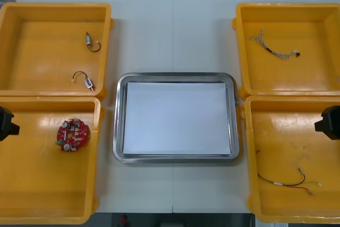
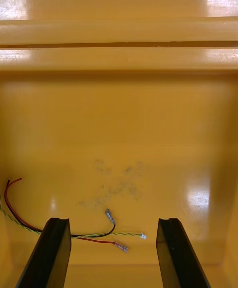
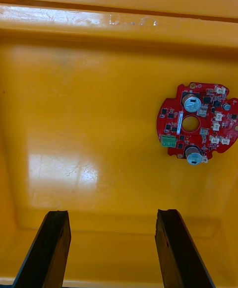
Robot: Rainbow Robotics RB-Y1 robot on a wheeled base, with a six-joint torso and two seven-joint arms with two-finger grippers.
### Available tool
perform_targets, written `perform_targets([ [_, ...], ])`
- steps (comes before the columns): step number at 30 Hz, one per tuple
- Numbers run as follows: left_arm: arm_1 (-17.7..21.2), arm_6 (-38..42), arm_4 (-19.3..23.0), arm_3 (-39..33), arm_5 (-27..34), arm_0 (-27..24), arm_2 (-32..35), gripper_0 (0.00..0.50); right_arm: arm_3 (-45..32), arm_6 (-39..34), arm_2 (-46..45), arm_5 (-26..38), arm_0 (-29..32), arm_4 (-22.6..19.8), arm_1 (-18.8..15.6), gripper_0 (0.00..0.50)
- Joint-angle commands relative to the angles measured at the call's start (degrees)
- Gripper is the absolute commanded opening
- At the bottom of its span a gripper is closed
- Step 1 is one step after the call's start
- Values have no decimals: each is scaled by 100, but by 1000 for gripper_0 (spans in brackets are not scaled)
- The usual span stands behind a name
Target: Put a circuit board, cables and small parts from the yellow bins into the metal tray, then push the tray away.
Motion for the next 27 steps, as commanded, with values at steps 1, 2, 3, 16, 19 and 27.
perform_targets([
  [1, 241, -375, 37, -146, -51, 102, 176, 500, -43, -218, -132, 16, 91, -44, -198, 500],
  [2, 241, -375, 37, -146, -51, 102, 176, 500, -43, -218, -132, 16, 91, -44, -198, 500],
  [3, 241, -375, 37, -146, -51, 102, 176, 500, -43, -218, -132, 16, 91, -44, -198, 500],
  [16, 241, -375, 37, -146, -51, 102, 176, 500, 115, -236, -132, 16, 302, -79, -84, 500],
  [19, 101, -384, 37, -41, -43, 225, 1, 500, 115, -271, -193, 16, 407, -70, -93, 500],
  [27, 180, -445, 63, -41, -157, 164, -17, 500, 45, -473, -668, 16, 460, -123, -40, 500],
])
